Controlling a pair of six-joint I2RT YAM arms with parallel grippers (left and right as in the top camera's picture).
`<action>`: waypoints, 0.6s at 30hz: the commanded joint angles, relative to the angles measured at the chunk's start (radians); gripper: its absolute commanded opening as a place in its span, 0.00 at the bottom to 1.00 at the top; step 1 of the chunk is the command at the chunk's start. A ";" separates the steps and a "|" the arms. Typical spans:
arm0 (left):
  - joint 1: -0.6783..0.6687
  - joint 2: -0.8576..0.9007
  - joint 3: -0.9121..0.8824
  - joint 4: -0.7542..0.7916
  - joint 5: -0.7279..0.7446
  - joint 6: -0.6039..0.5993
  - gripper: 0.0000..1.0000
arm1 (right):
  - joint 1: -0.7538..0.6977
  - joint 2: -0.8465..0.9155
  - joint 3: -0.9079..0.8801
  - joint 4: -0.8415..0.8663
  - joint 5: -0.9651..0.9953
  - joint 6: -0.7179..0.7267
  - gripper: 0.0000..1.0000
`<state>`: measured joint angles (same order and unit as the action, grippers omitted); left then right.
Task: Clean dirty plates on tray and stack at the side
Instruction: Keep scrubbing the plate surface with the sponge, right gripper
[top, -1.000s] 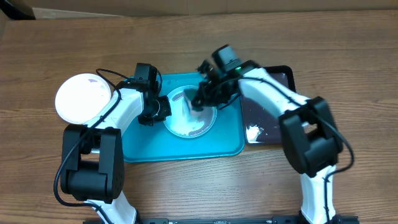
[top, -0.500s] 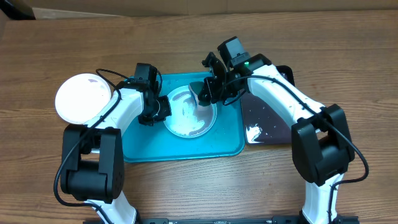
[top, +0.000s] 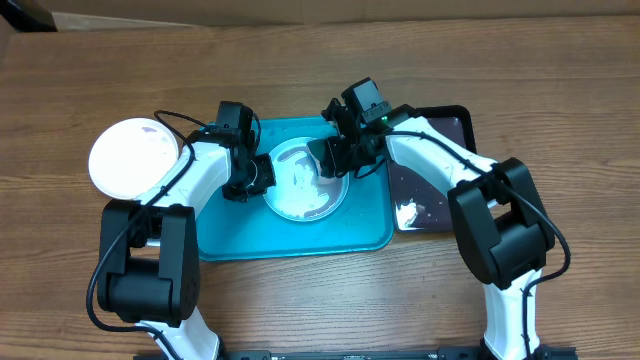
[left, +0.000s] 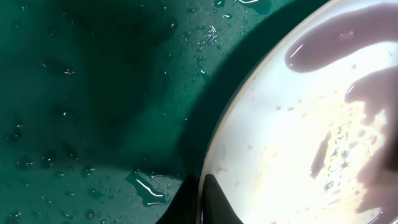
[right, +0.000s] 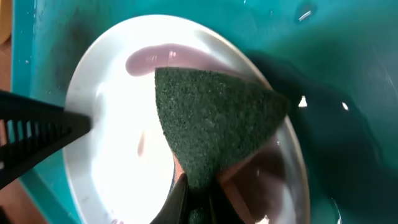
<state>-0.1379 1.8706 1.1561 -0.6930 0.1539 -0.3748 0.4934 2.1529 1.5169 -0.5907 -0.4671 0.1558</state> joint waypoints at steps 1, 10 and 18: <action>-0.008 0.020 -0.010 -0.001 0.001 -0.010 0.04 | 0.000 0.021 -0.035 0.040 0.006 0.001 0.04; -0.008 0.020 -0.010 0.000 0.001 -0.010 0.04 | 0.016 0.021 -0.045 0.074 -0.082 0.005 0.04; -0.008 0.020 -0.010 -0.001 0.001 -0.010 0.04 | 0.070 0.021 -0.045 0.082 -0.085 0.004 0.04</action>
<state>-0.1379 1.8706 1.1561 -0.6918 0.1539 -0.3748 0.5331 2.1635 1.4799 -0.5129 -0.5247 0.1570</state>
